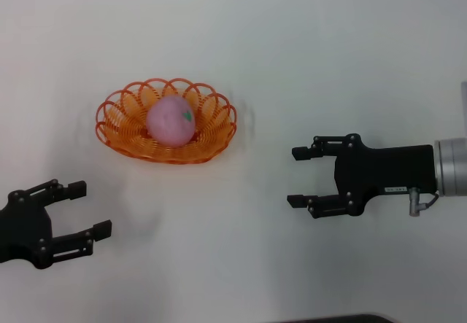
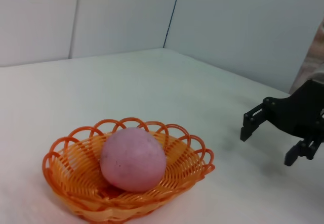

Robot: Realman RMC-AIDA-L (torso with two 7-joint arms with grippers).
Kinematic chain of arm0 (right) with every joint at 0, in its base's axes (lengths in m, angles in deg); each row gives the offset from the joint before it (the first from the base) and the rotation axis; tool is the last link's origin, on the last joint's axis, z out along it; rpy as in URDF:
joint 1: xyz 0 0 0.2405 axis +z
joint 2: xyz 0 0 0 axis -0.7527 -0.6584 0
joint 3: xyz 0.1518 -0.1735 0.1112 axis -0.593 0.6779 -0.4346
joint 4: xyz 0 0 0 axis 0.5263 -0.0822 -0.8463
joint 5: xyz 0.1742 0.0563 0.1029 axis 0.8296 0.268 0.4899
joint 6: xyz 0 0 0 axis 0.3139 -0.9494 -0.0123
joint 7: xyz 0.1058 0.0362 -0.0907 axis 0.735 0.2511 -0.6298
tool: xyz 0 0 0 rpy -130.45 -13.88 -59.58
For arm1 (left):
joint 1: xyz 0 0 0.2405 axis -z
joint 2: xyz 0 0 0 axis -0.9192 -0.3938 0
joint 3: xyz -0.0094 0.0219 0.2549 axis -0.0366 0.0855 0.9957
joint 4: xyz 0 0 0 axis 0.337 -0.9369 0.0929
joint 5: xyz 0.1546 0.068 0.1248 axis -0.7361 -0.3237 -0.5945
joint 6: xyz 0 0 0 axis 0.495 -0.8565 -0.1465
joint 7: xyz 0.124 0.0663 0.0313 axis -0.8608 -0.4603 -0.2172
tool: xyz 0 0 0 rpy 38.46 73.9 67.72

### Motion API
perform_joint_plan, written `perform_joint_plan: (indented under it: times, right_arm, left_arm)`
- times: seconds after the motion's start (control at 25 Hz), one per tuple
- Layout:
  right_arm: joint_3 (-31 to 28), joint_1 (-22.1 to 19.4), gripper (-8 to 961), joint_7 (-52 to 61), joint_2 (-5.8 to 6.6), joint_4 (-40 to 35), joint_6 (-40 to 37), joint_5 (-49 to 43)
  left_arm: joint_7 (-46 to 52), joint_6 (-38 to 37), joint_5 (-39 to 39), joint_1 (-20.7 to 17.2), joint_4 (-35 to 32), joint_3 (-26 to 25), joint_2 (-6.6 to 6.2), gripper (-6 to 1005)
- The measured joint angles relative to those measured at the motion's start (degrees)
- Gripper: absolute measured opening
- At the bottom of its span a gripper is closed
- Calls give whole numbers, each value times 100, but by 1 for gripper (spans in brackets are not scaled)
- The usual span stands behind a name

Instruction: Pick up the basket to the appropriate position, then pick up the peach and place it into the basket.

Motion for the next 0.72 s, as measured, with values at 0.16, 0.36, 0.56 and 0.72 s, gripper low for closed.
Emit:
perform_joint_plan:
  times: [0.16,0.36,0.56,0.72]
  right_arm:
    - [7,29,798,-1,0,27,91,-3]
    - [14,50,797,-4,-10,30,105,-3]
    - [14,52,797,-5,-9,33,110,-3]
    - [14,61,798,-7,-9,33,114,-2]
  left_arm:
    - [-5,47,0,19,41,16,1,839]
    - [-7,53,0,26,42,20,-4,839]
    - [-7,59,0,40,42,20,-4,839]
    - [-7,59,1,42,42,18,-4,839]
